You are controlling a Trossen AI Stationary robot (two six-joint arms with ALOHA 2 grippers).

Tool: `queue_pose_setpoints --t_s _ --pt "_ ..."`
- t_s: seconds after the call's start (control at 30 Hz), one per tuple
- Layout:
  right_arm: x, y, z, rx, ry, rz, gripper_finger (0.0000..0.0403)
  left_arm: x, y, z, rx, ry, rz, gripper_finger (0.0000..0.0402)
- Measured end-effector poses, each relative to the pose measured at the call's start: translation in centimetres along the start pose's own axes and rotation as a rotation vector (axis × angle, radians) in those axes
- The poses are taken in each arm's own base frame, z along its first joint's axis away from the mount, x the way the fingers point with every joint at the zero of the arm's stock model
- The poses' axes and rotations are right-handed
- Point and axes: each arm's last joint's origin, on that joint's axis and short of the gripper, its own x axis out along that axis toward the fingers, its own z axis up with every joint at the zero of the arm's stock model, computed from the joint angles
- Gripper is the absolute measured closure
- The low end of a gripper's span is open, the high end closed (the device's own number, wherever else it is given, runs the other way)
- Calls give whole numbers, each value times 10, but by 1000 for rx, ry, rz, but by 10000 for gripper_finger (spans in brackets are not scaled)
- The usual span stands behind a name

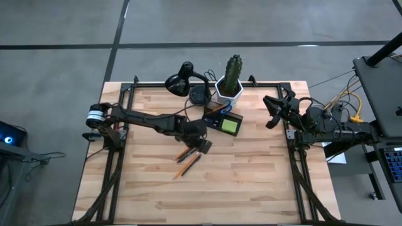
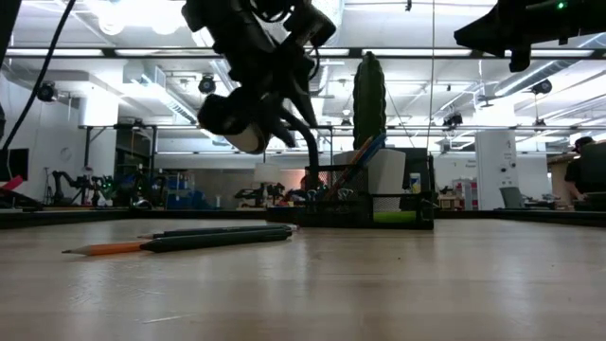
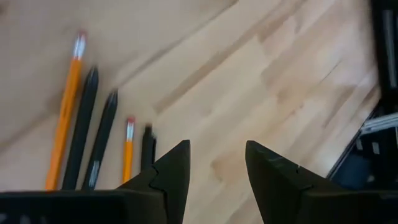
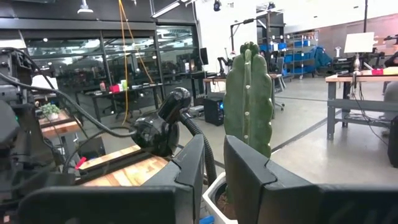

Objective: Pick and place office supplies into organizer
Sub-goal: Put the top orange pencil into the black desk organizer

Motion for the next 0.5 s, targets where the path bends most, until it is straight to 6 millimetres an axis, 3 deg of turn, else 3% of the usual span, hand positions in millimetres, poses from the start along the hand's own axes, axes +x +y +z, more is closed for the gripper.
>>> queue_pose_setpoints --t_s 0.5 --pt "0 0 0 -1 1 0 350 9 33 -16 22 72 245 263"
